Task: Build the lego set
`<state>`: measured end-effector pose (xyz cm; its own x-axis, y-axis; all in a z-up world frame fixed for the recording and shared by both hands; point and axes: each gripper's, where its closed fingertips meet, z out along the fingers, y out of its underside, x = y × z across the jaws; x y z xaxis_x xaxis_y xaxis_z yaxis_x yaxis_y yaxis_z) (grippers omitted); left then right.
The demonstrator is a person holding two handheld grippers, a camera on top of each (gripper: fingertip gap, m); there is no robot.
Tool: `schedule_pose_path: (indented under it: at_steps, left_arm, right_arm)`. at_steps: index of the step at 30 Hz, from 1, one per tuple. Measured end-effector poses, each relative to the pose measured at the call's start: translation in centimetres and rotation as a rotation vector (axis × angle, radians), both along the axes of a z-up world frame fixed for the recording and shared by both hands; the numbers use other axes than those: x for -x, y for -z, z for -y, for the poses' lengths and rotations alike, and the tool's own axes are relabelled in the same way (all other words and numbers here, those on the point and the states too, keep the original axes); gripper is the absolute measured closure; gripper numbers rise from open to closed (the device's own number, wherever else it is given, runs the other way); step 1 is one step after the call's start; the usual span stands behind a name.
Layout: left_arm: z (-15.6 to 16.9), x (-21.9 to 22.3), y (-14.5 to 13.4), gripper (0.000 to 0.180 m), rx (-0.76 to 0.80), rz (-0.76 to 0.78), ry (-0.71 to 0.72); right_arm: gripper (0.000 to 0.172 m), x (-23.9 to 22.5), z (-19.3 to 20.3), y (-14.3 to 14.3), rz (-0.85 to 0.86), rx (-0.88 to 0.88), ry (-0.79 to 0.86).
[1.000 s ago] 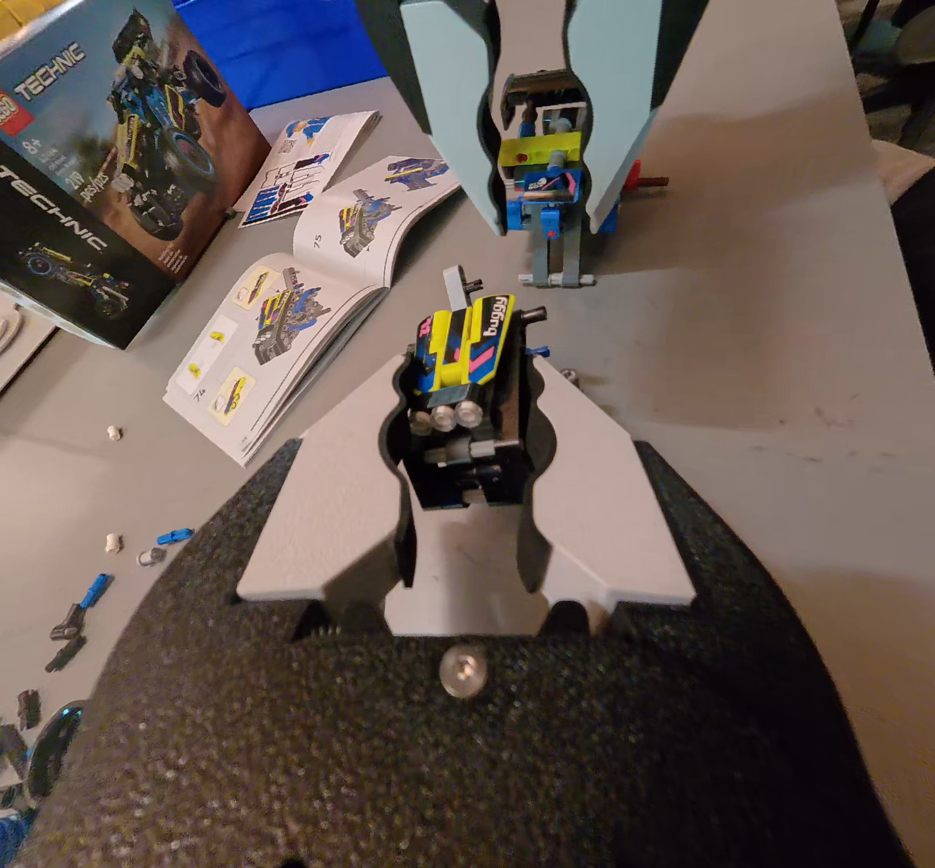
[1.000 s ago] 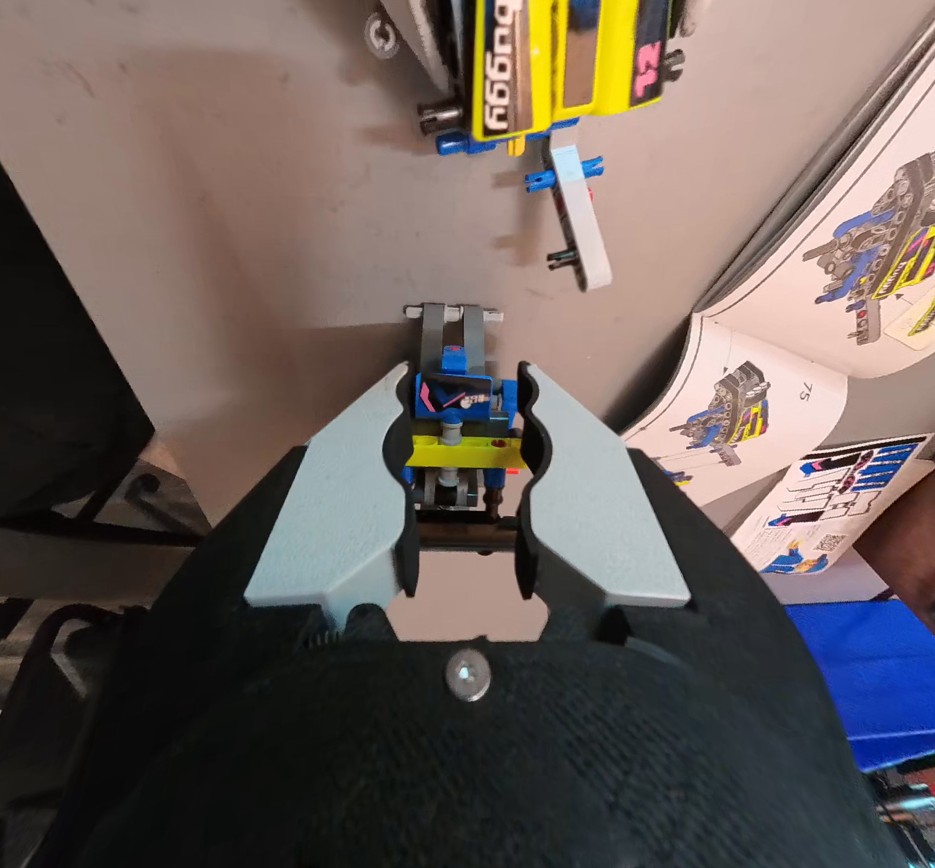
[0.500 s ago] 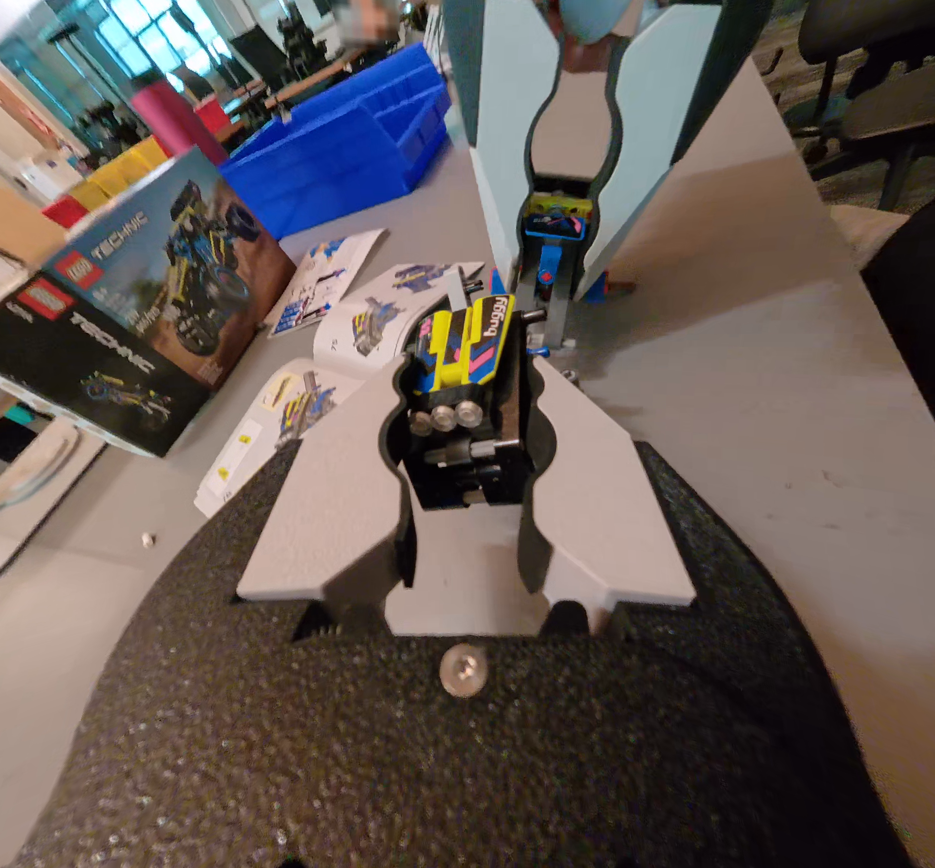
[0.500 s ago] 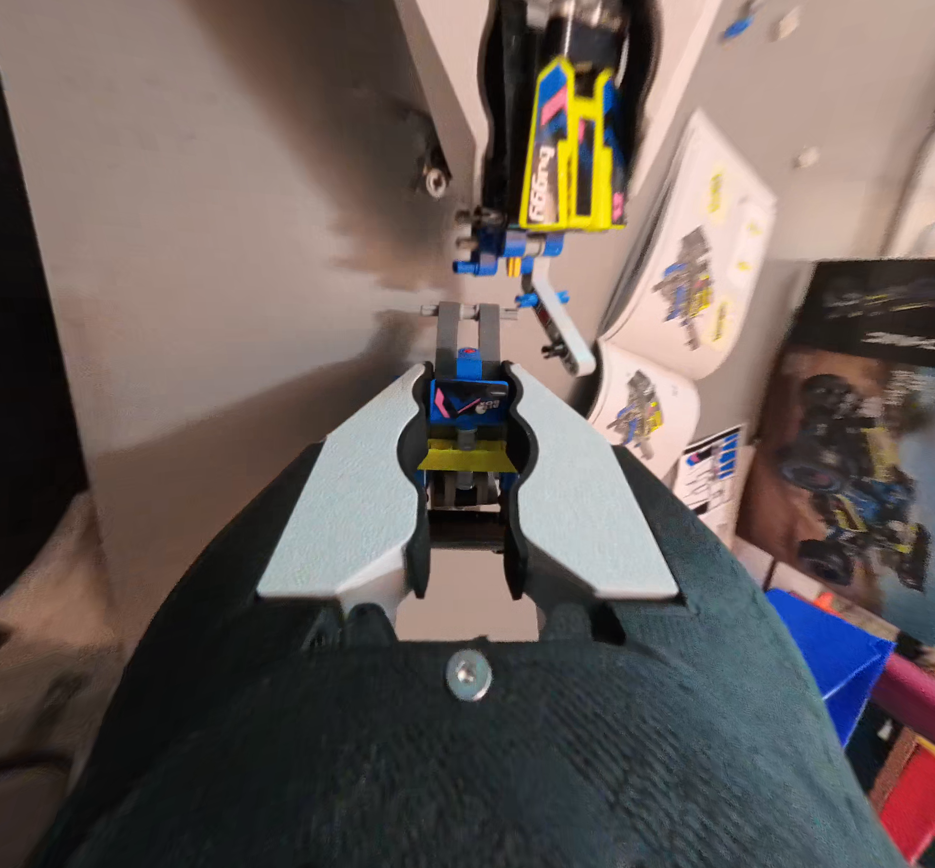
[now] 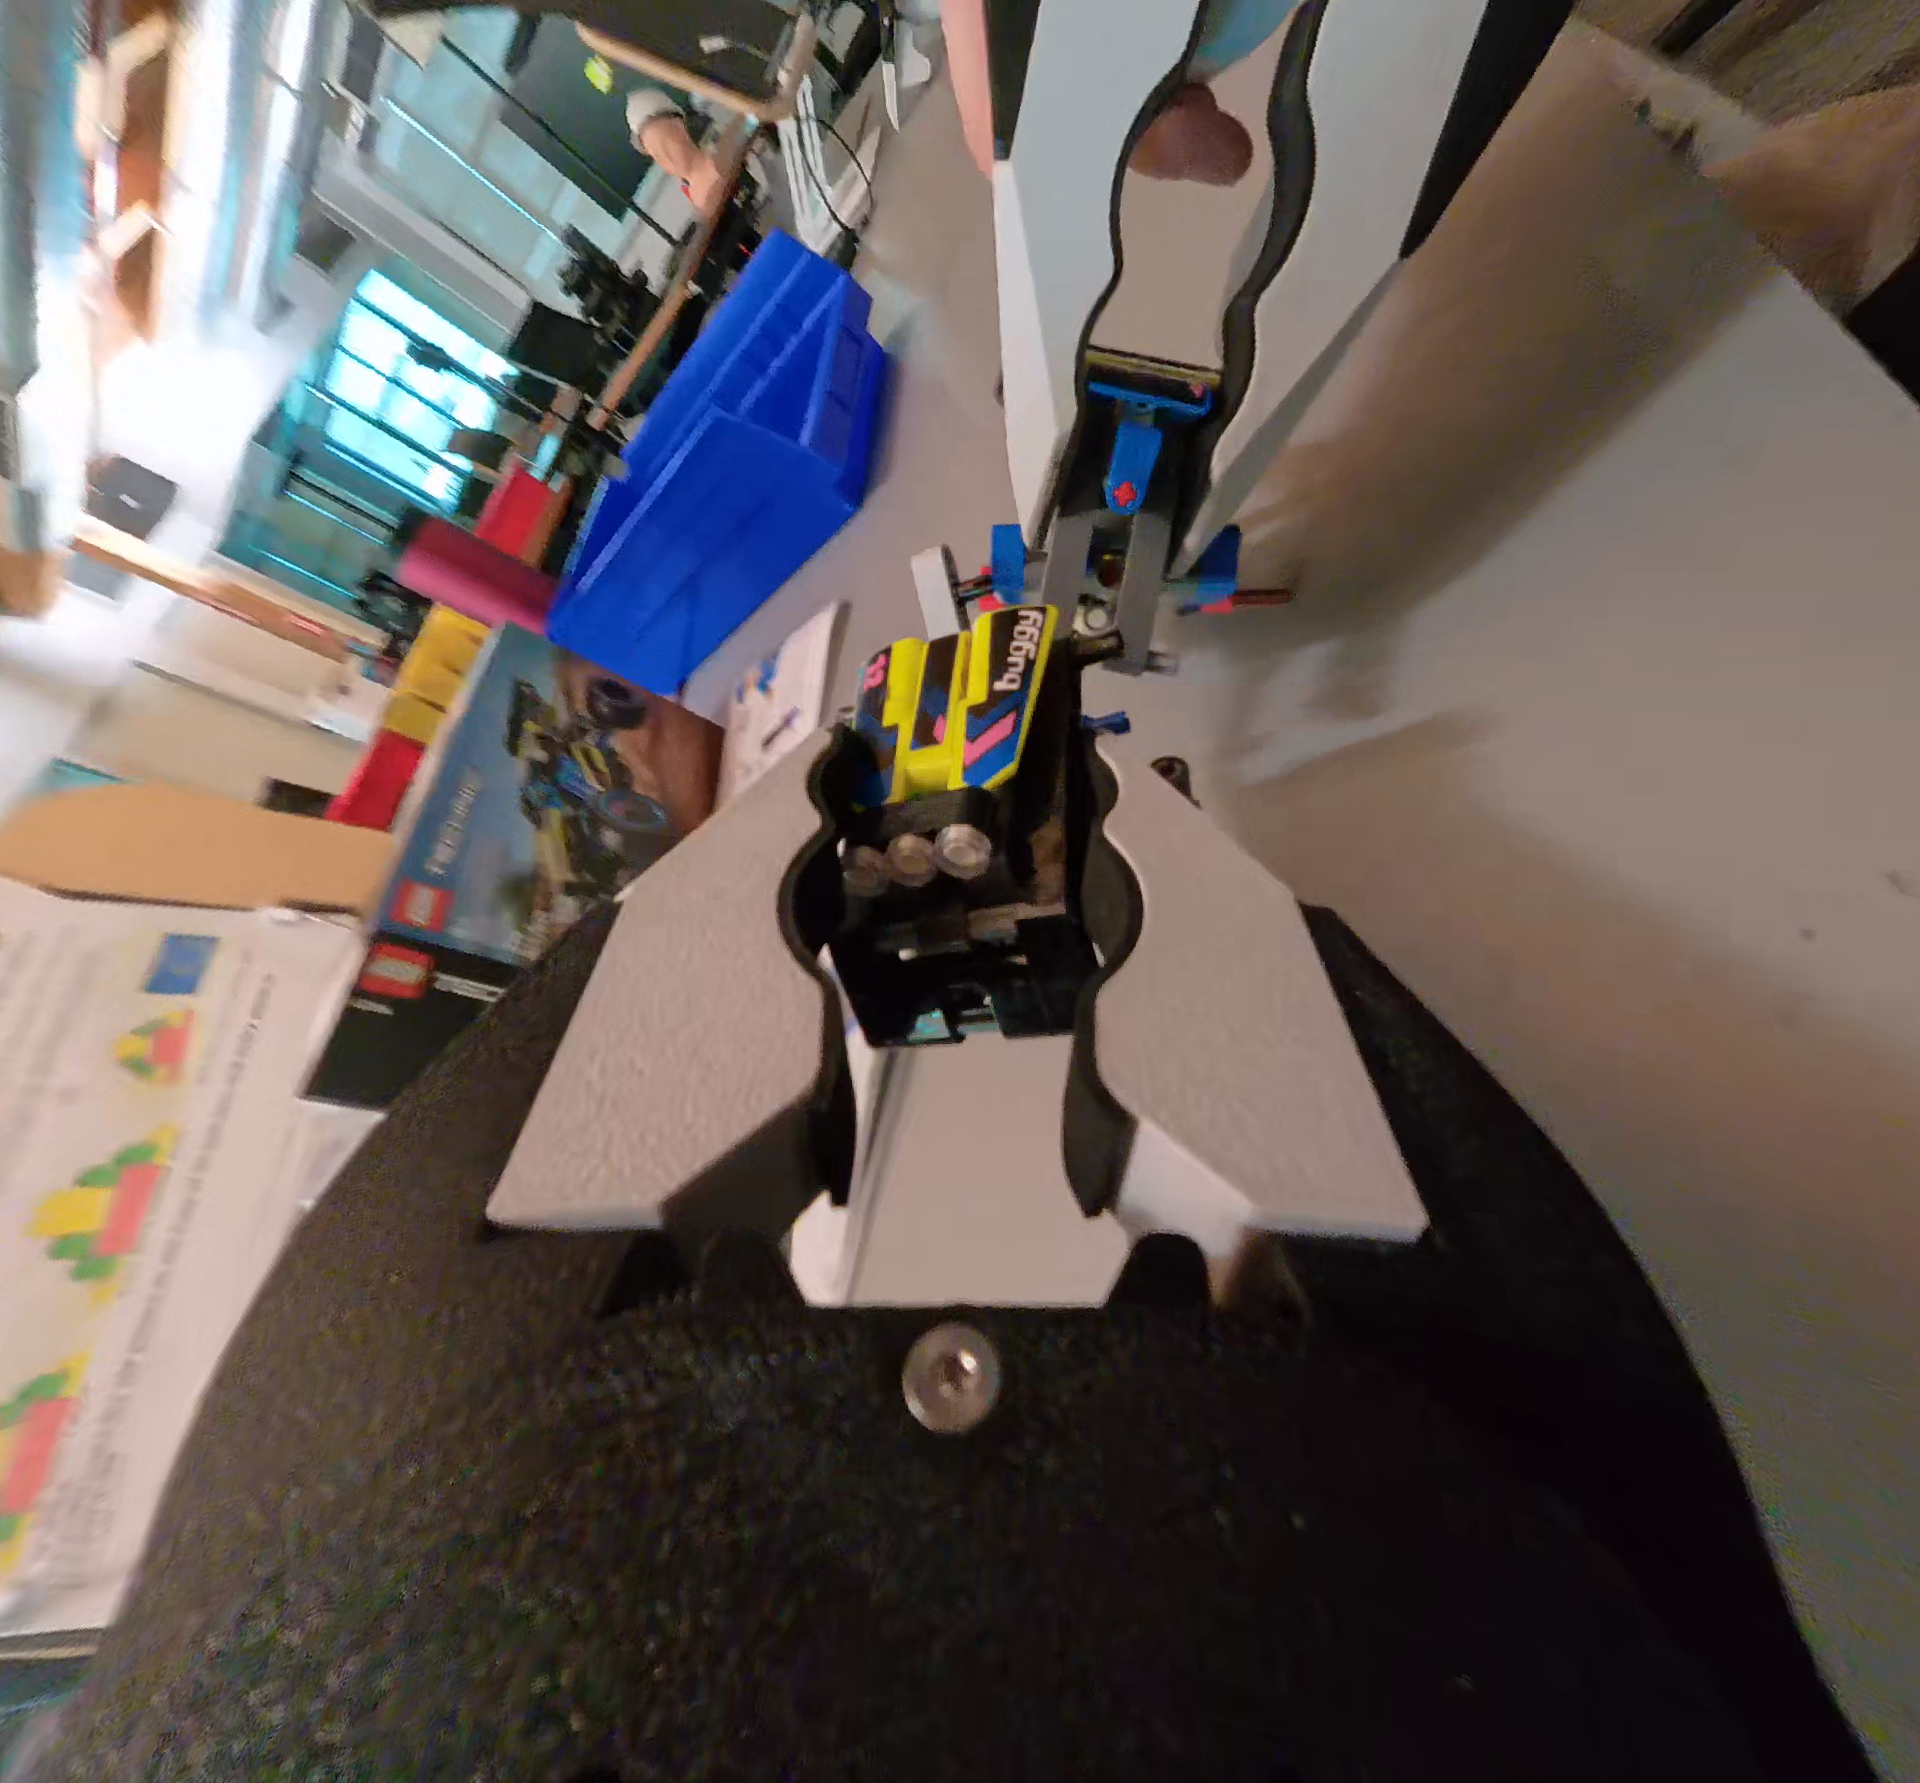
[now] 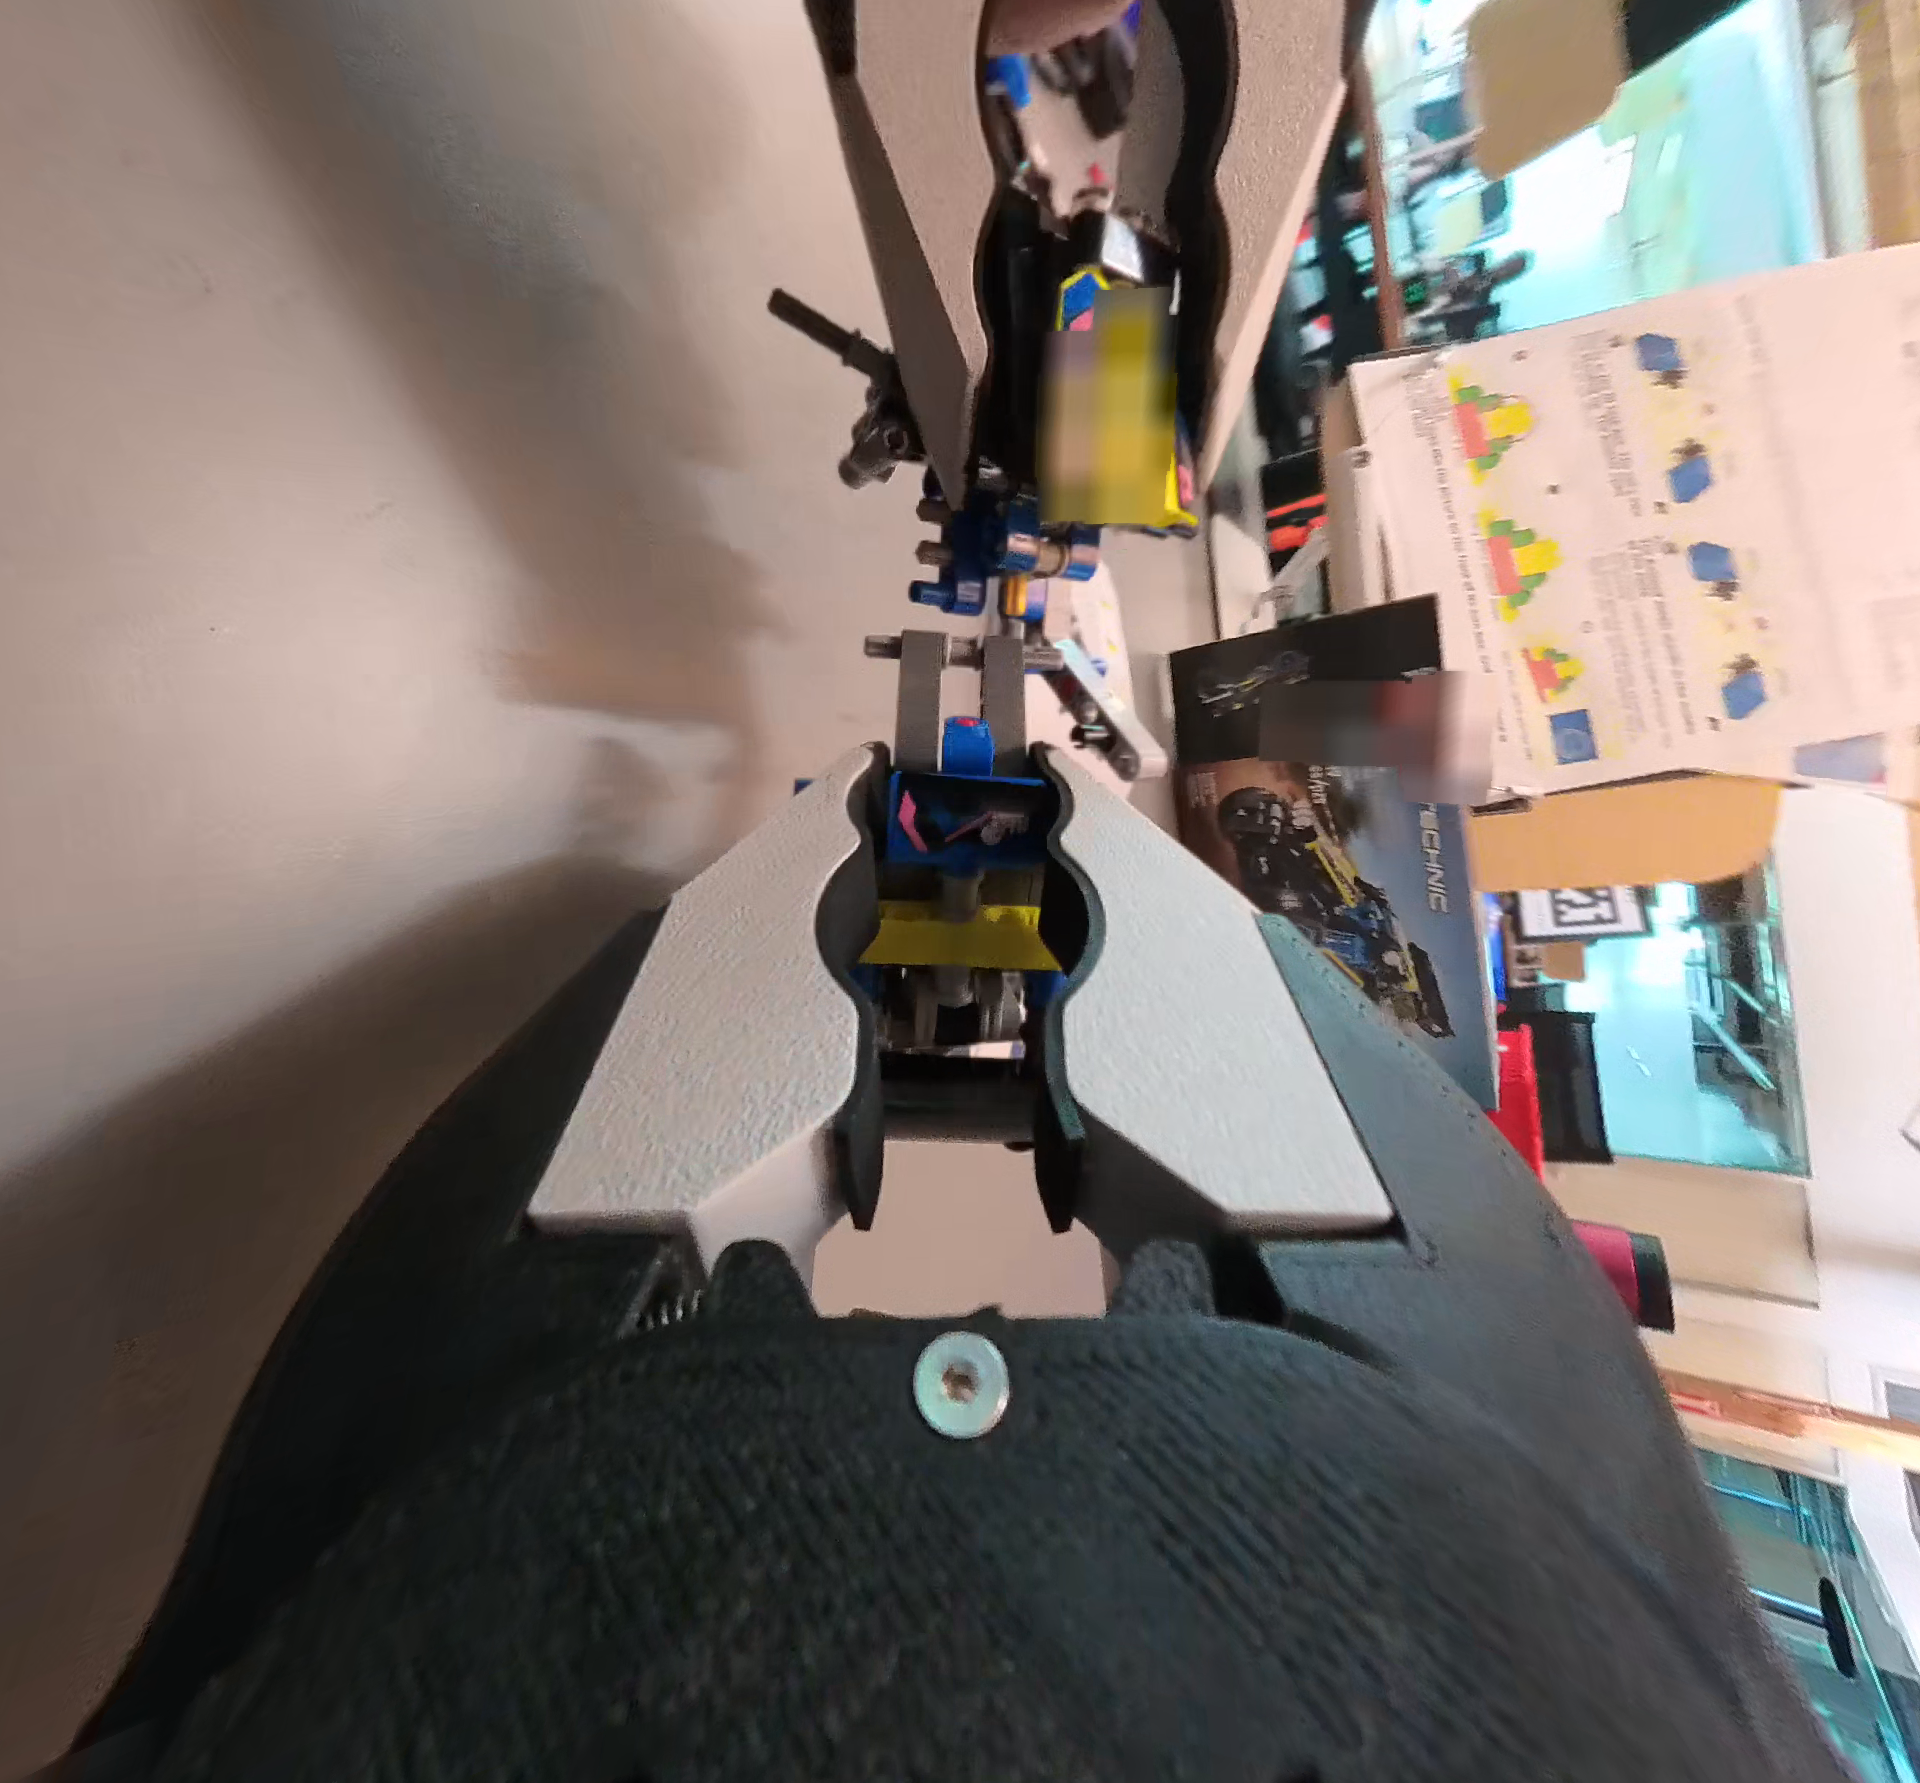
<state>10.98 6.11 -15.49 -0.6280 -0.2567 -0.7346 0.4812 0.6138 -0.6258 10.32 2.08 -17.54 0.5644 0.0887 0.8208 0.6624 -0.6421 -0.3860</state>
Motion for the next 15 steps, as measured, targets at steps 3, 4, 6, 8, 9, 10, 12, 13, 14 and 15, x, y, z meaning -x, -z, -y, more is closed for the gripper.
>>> schedule_pose_path:
  at_steps: [3,4,6,8,9,10,12,13,14,15]
  left_arm:
    - [0.4,0.1,-1.1,0.141,-0.09,0.156,-0.034]
    - [0.4,0.0,-1.3,0.141,-0.122,0.195,-0.058]
    - [0.7,0.3,-1.9,0.141,-0.147,0.262,-0.064]
    - [1.5,1.0,-2.3,0.141,-0.148,0.295,-0.039]
    - [1.9,1.3,-2.3,0.141,-0.164,0.3,-0.022]
    - [2.3,1.4,-2.1,0.141,-0.196,0.303,-0.007]
    - [2.8,1.4,-1.7,0.141,-0.271,0.327,0.002]
    - [3.1,1.5,-1.6,0.141,-0.307,0.343,0.007]
    - [3.3,1.5,-1.6,0.141,-0.342,0.359,0.007]
    - [3.5,1.5,-1.7,0.141,-0.377,0.379,0.0]
  right_arm:
    - [0.149,0.1,0.5,-0.4,0.087,-0.106,0.009]
    - [0.148,0.1,0.7,-0.4,0.14,-0.12,0.004]
    - [0.149,0.2,0.9,-0.2,0.248,-0.134,-0.001]
    - [0.148,0.3,1.0,0.3,0.304,-0.141,-0.027]
    - [0.148,0.4,1.1,0.3,0.332,-0.148,-0.041]
    - [0.148,0.4,1.2,0.0,0.353,-0.164,-0.037]
    - [0.148,0.4,1.2,-0.1,0.316,-0.183,-0.041]
    - [0.148,0.2,1.4,-0.3,0.298,-0.191,-0.027]
    - [0.148,-0.1,1.5,-0.6,0.289,-0.195,-0.011]
    - [0.148,-0.2,1.6,-0.7,0.274,-0.19,-0.017]
